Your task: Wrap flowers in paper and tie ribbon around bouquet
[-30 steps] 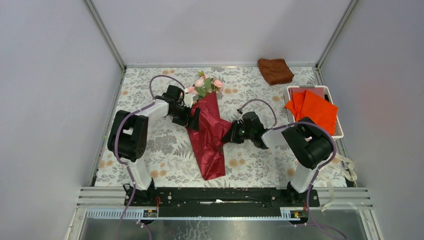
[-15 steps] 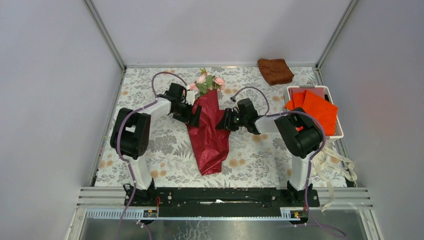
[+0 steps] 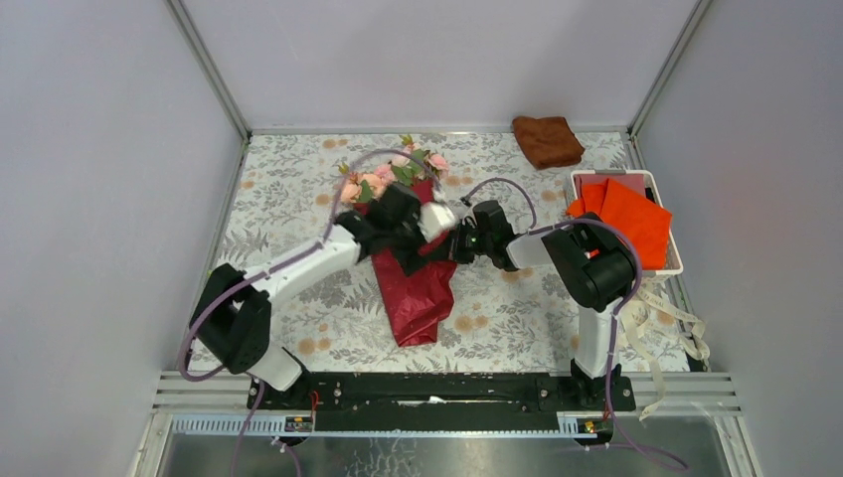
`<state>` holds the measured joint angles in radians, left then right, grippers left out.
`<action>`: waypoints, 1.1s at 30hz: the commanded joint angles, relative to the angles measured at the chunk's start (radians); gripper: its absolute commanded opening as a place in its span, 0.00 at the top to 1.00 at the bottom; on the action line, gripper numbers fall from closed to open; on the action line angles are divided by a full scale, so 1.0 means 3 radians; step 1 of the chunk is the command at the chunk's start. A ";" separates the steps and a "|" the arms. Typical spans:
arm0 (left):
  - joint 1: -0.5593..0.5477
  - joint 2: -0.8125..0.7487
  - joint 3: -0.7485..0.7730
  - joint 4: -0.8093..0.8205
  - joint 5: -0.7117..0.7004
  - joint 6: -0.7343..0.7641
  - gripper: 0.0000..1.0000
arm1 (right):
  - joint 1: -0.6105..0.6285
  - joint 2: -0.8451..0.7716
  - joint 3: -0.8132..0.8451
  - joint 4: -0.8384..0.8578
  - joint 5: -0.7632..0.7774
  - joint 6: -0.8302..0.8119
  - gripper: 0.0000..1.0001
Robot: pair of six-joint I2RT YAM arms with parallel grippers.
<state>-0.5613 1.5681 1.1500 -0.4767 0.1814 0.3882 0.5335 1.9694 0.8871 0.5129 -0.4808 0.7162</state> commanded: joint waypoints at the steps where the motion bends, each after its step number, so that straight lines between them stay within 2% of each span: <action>1: -0.0754 0.0125 -0.0477 0.0015 -0.0170 0.0514 0.08 | 0.0001 0.0054 -0.0060 -0.0199 0.0101 -0.0016 0.90; 5: -0.1219 0.0630 -0.0535 0.0201 -0.0431 0.0559 0.15 | -0.0001 -0.0098 0.0033 -0.0532 0.0209 -0.0209 0.83; 8: -0.1433 0.0903 -0.0600 0.0306 -0.0588 0.0655 0.17 | 0.0001 -0.0306 0.0158 -0.0903 0.0420 -0.0435 0.75; 11: -0.1533 0.1003 -0.0740 0.0388 -0.0688 0.0760 0.17 | -0.0005 -0.0591 0.0369 -0.1425 0.0765 -0.0799 0.59; 14: -0.1552 0.1020 -0.0806 0.0397 -0.0623 0.0785 0.17 | -0.0092 -0.0963 0.0600 -0.2133 0.1374 -0.1130 0.44; 18: -0.1550 0.0989 -0.0834 0.0411 -0.0560 0.0800 0.17 | -0.0560 -0.1812 0.0471 -0.2365 0.1951 -0.1215 0.21; 20: -0.1550 0.0977 -0.0828 0.0427 -0.0538 0.0812 0.17 | -0.0794 -0.2315 0.0240 -0.2328 0.2339 -0.1203 0.03; 25: -0.1550 0.0947 -0.0849 0.0451 -0.0538 0.0815 0.17 | -0.1354 -0.3486 -0.0528 -0.2273 0.3405 -0.0886 0.00; 28: -0.1550 0.0906 -0.0853 0.0451 -0.0533 0.0818 0.17 | -0.1727 -0.3923 -0.0961 -0.2292 0.3854 -0.0547 0.00; 33: -0.1550 0.0886 -0.0822 0.0409 -0.0554 0.0798 0.16 | -0.2388 -0.4346 -0.1513 -0.2559 0.3939 0.0495 0.01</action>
<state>-1.0206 1.7386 0.9775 -0.2710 0.0025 0.6209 -0.0834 0.7139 0.5182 -0.1658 0.5777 0.5900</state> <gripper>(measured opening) 0.829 0.994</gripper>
